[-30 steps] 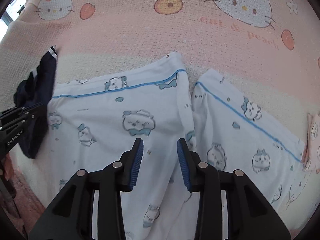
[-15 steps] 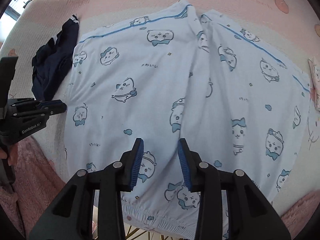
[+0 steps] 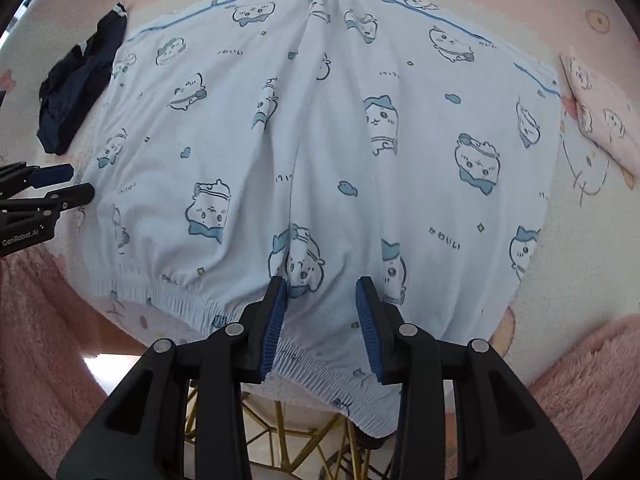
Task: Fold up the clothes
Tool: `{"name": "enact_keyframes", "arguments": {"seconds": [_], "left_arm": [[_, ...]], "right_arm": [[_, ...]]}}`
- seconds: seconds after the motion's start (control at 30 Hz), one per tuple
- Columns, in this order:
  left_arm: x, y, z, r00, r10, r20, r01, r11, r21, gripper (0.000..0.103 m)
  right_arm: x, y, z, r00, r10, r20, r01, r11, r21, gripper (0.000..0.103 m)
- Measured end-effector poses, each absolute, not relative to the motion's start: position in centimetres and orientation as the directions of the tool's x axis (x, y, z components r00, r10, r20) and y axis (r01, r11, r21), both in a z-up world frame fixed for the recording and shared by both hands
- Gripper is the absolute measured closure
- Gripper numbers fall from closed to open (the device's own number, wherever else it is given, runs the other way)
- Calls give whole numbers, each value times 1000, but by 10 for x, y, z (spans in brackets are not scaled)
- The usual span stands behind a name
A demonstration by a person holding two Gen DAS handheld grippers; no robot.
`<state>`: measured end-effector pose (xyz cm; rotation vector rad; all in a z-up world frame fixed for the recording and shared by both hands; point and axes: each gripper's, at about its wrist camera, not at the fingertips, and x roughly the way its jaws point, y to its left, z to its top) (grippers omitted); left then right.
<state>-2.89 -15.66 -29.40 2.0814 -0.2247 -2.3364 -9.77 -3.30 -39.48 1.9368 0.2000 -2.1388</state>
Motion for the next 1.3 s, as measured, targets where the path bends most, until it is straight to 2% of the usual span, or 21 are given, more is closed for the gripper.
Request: {"name": "enact_keyframes", "arguments": {"seconds": [0.1,0.2,0.27,0.43,0.57,0.7,0.77,0.87,1.0,1.17,1.3], "left_arm": [[-21,-150,-309,-58,-156,-986,-188,-968,165,47],[-8,-161,-304,-11,-153,-988,-193,-969,152,47],[-6,-157,-291,-63,-159,-985,-187,-968,168,47],[-6,-106,-286,-147,22,-989,-276,-961,19,47],[8,-91,-303,-130,-62,-990,-303,-948,99,42],[23,-115,-294,-93,-78,-993,-233,-967,98,41],[28,-114,-283,-137,-16,-990,-229,-972,47,41],[35,-107,-277,-163,65,-984,-252,-967,-22,41],[47,-97,-287,-134,-77,-988,-317,-941,116,41],[44,-113,-264,-180,51,-982,-271,-963,0,41],[19,-122,-247,-273,111,-956,-215,-975,-52,41]], "right_arm": [[-96,-21,-392,-95,-102,-990,232,-970,78,66],[-94,-10,-388,-105,-113,-988,191,-977,91,66],[-92,-2,-386,-111,-119,-987,163,-982,100,66],[-89,18,-381,-128,-135,-982,93,-988,124,66],[-83,29,-381,-118,-123,-985,73,-991,115,66],[-74,39,-384,-91,-95,-991,76,-993,88,66],[-70,44,-385,-78,-81,-994,78,-994,75,63],[-64,39,-385,-84,-88,-993,110,-991,79,63],[-59,25,-389,-51,-114,-992,129,-986,107,63],[-80,57,-354,-150,-158,-976,48,-987,153,63],[-127,108,-334,-219,-113,-969,-3,-993,116,63]]}}
